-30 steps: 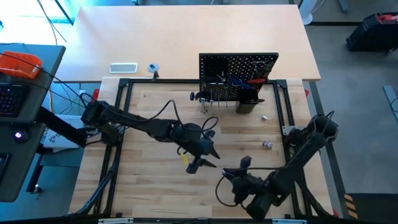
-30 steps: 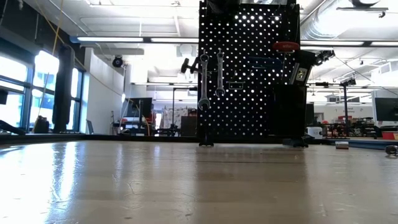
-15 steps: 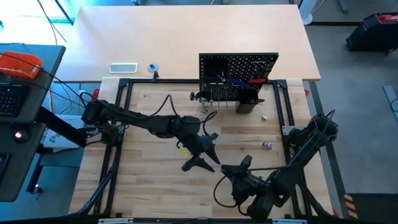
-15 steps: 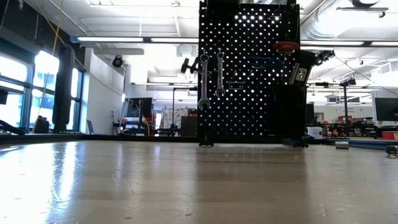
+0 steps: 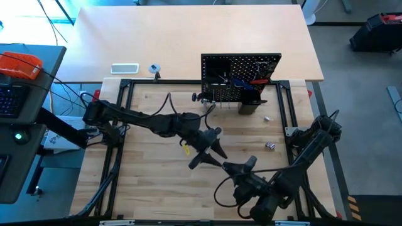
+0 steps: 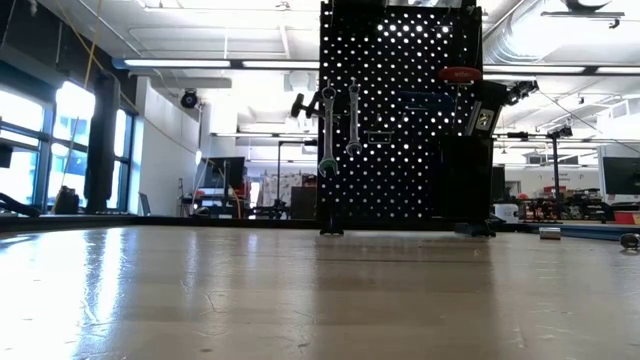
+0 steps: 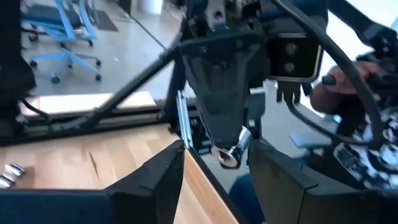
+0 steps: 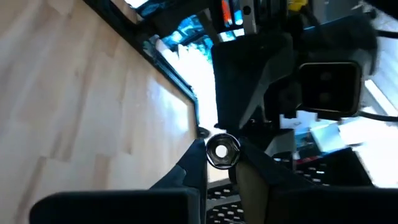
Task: Hang tools onto peg board
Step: Hang the silver socket onto the pegboard
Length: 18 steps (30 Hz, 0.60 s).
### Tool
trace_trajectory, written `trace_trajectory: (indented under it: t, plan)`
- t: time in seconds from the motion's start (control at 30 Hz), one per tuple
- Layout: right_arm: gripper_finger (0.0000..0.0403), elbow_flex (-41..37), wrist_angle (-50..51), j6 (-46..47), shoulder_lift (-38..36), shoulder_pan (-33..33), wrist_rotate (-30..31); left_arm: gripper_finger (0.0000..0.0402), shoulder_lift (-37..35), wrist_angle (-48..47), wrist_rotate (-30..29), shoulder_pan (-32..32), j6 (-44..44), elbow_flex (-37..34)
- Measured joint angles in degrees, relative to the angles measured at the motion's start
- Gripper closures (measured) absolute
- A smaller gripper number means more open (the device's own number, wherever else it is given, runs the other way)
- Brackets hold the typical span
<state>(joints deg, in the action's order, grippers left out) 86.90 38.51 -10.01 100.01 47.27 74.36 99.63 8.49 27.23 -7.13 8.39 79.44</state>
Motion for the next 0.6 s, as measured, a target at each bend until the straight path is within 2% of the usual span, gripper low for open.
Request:
trace_trajectory:
  t: [0.23,0.6]
  plan:
    - [0.0357,0.2,1.3,-3.5,0.0,-0.7,4.5,0.0232,-0.2,1.8,-4.2,1.1,1.8,0.0]
    - [0.0357,0.2,7.2,-1.9,0.0,-3.8,6.0,0.0232,-0.2,2.2,-6.8,2.6,4.5,0.0]
